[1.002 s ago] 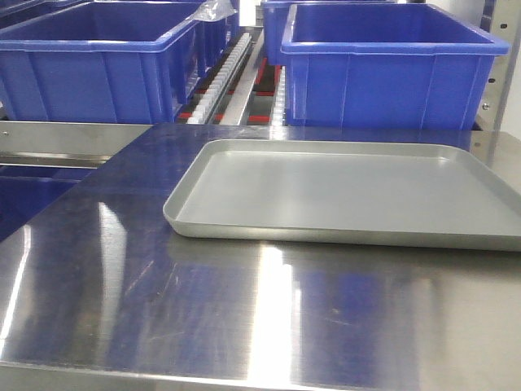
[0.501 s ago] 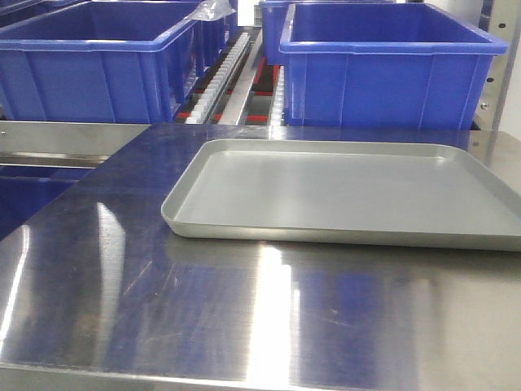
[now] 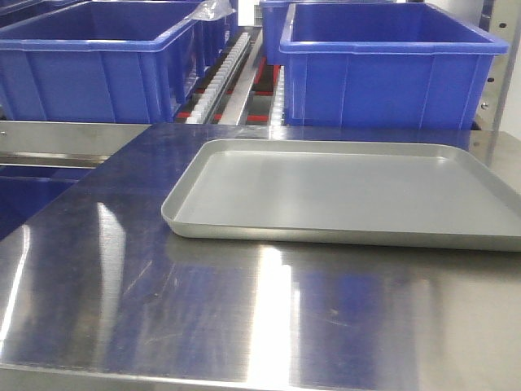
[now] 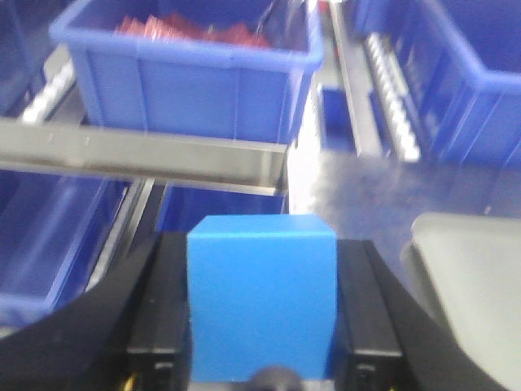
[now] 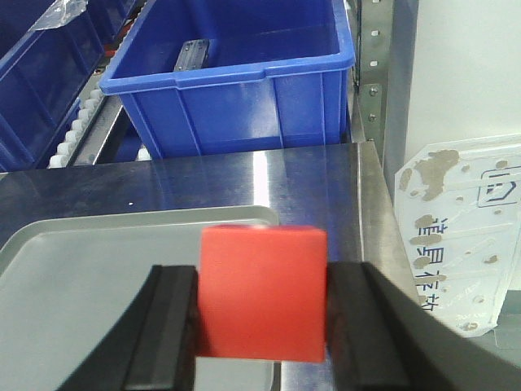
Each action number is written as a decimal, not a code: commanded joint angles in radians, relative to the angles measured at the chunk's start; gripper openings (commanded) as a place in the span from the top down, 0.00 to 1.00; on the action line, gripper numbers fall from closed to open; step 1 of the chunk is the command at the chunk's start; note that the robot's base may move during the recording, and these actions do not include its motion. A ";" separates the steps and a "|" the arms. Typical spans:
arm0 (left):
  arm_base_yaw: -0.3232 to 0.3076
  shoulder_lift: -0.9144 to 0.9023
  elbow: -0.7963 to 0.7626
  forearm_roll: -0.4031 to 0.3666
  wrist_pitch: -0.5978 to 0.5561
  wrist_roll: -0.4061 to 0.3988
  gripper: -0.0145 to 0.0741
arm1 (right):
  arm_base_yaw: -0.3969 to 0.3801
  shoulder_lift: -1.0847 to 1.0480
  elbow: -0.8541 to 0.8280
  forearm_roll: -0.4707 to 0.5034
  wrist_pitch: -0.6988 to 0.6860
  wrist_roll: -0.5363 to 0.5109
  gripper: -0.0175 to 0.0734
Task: Sort and place red and blue blocks on shelf
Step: 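Hold both cubes while the base backs away from the table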
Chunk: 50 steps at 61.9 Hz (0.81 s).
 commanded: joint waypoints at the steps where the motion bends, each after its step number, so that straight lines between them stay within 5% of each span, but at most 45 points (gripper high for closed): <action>1: 0.000 -0.002 -0.031 0.000 -0.131 -0.006 0.69 | -0.005 0.002 -0.031 -0.017 -0.094 -0.003 0.74; 34: 0.000 -0.006 -0.031 0.000 -0.153 -0.006 0.69 | -0.005 0.002 -0.031 -0.017 -0.094 -0.003 0.74; 50: 0.000 -0.044 -0.030 0.000 -0.070 -0.006 0.69 | -0.005 0.002 -0.031 -0.017 -0.094 -0.003 0.74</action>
